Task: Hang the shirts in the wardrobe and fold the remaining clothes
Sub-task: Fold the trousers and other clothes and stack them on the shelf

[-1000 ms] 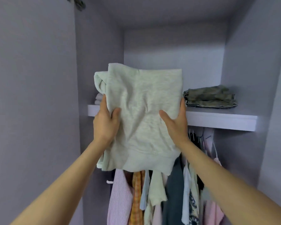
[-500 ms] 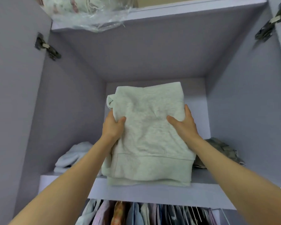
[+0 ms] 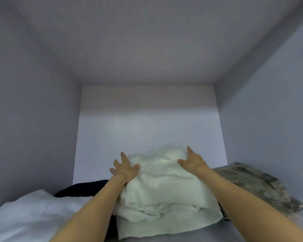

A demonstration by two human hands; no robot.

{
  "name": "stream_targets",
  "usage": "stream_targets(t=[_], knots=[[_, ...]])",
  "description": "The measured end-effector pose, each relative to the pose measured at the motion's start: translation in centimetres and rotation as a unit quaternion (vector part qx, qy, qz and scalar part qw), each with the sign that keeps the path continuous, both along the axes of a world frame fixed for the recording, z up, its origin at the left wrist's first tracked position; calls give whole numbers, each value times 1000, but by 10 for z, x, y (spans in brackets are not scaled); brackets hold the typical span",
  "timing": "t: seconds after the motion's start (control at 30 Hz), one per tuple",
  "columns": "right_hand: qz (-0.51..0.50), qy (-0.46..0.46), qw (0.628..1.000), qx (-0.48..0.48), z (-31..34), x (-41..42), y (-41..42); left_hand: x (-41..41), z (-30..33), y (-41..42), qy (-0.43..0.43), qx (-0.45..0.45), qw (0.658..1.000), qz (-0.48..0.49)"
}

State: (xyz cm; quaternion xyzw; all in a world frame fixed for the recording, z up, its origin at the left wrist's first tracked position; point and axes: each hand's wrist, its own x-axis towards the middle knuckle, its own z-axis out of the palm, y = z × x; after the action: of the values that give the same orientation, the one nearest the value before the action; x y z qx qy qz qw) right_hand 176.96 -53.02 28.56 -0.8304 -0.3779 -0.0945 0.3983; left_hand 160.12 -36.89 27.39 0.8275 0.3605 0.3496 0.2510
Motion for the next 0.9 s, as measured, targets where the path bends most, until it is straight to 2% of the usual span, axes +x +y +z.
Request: stream_targets(t=[0.03,0.07,0.17,0.27,0.33,0.37,0.63,0.73,0.8,0.9], knots=[[-13,-35,998,-44,-2,1,4,4,5,2,63,58,996,11],[-8,-61,996,-70,-3,0,5,6,12,-1,89,107,990,-1],[52,-99,988,-103,0,-14,-5,4,28,-20,119,221,966,-64],[45,-99,970,-216,-24,-17,-15,7,-7,-33,278,210,928,-132],[28,-151,947,-283,-51,-14,-17,12,-38,-36,367,206,902,-96],[23,-171,941,-291,-59,-14,-20,14,-46,-38,381,216,896,-77],[35,-156,946,-283,-73,-26,-58,-31,-53,-62,335,322,886,6],[41,-170,945,-278,-80,-39,-79,-52,-54,-88,315,296,902,0],[61,-151,960,-227,-82,-57,-89,-64,-55,-109,300,291,908,11],[138,-123,981,-64,-88,-93,-102,-91,-63,-144,262,297,917,46]])
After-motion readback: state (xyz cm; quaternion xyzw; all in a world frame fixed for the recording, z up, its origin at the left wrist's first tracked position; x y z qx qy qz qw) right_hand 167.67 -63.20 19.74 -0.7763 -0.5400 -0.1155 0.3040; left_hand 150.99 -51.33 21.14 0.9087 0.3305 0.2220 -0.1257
